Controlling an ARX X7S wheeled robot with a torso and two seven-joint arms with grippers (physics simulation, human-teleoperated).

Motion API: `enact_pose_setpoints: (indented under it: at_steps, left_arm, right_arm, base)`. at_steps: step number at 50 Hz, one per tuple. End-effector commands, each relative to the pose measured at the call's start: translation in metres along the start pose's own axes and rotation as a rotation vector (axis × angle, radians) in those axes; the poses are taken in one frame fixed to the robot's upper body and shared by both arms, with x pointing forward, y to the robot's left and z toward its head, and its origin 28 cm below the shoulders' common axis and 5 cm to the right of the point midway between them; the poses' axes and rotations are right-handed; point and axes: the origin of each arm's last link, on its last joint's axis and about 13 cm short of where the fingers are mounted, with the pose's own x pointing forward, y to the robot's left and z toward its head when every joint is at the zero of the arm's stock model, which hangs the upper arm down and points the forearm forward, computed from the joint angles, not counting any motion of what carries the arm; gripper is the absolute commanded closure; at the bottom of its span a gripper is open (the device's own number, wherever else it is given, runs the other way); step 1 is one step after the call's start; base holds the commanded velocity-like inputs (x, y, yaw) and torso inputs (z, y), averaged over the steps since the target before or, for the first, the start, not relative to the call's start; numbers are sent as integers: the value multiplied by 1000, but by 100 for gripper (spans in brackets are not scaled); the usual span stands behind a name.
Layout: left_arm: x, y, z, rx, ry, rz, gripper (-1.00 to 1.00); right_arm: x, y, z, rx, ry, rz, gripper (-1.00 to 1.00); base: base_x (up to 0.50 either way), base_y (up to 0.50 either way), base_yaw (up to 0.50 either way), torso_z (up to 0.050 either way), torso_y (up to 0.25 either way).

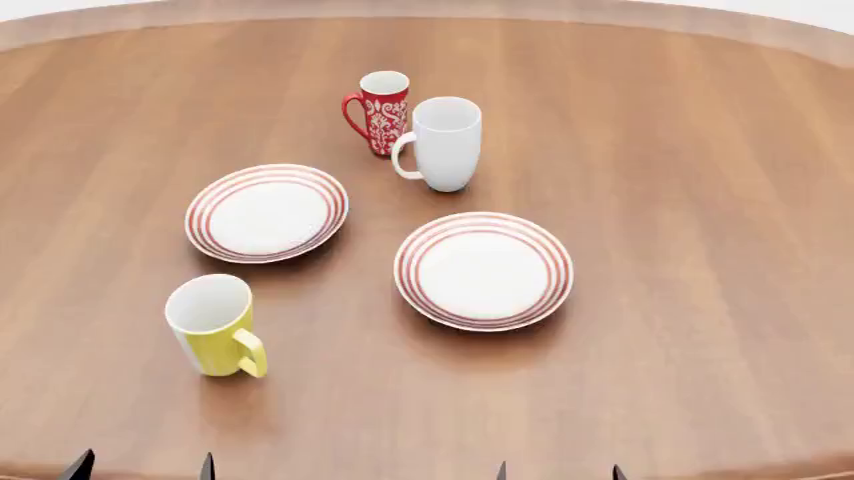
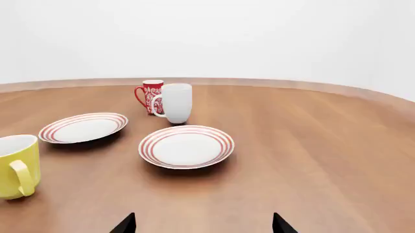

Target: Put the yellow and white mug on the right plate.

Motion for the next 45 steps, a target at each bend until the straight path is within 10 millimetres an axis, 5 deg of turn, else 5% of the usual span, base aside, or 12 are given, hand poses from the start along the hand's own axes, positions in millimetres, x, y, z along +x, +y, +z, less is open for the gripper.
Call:
enact_pose_setpoints:
  at_steps: [1, 17, 45]
  left_arm:
    - [0, -1, -1, -29, 23, -7, -100]
    - [0, -1, 0, 0, -6, -8, -100]
    - [1, -1, -3, 6, 6, -11, -100]
  right_arm:
    - [-1, 1, 2, 13, -3, 8, -100]
    - [-5, 1, 12, 5, -27, 47, -100]
    - [-4, 3, 13, -34, -37, 40, -100]
  base:
    - [0, 0, 0, 0, 0]
    - [0, 8, 0, 0, 0]
    - [0, 475, 0, 0, 0]
